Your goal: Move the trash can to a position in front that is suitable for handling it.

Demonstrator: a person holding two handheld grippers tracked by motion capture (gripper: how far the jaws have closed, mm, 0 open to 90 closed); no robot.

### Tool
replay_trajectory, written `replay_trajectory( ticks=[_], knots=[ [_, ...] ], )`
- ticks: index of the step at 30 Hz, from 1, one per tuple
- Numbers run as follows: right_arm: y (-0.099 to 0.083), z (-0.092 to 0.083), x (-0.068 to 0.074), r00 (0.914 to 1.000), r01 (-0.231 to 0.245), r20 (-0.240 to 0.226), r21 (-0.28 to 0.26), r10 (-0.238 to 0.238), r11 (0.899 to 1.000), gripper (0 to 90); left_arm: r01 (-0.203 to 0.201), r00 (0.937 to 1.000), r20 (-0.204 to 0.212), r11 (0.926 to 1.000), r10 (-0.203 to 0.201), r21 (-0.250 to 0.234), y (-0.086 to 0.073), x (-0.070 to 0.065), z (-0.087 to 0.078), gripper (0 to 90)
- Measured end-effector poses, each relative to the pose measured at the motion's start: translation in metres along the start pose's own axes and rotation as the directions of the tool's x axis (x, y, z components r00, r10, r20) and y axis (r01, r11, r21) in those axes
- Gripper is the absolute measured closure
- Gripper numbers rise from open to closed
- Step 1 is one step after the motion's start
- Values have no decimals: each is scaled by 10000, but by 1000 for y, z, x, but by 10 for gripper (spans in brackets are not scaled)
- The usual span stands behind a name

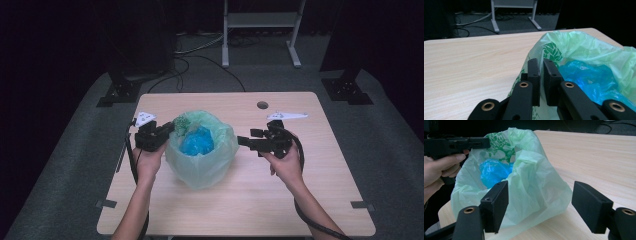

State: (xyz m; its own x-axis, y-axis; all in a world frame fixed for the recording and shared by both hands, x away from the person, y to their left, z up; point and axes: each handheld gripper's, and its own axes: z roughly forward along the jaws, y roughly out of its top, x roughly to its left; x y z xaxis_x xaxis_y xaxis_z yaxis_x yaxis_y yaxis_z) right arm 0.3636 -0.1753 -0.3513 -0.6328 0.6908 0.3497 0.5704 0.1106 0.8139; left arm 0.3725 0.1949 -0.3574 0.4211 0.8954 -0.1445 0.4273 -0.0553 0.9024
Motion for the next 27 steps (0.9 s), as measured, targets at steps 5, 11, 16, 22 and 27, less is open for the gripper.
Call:
replay_trajectory(
  ticks=[5, 11, 16, 22, 27],
  knots=[
    [4, 6, 6, 9998, 205, 46, 68, -205, 9998, 292, -73, 10000, 19, 9996, 74, -275, 3, 1, -6, 873],
    [13, 17, 15, 9989, 331, 329, 203, -337, 9992, 292, -239, 9996, 113, 9991, 243, -361, 6, -2, -11, 900],
    [22, 29, 22, 9959, 408, 797, 388, -437, 9984, 291, -287, 9991, 292, 9988, 299, -409, 8, -5, -12, 900],
    [31, 46, 23, 9942, 323, 1005, 671, -390, 9972, 280, -187, 9981, 576, 9991, 210, -389, 11, -5, -13, 900],
    [38, 59, 22, 9920, 276, 1196, 966, -391, 9949, 279, -271, 9968, 747, 9991, 295, -327, 15, -6, -14, 900]
  ],
)
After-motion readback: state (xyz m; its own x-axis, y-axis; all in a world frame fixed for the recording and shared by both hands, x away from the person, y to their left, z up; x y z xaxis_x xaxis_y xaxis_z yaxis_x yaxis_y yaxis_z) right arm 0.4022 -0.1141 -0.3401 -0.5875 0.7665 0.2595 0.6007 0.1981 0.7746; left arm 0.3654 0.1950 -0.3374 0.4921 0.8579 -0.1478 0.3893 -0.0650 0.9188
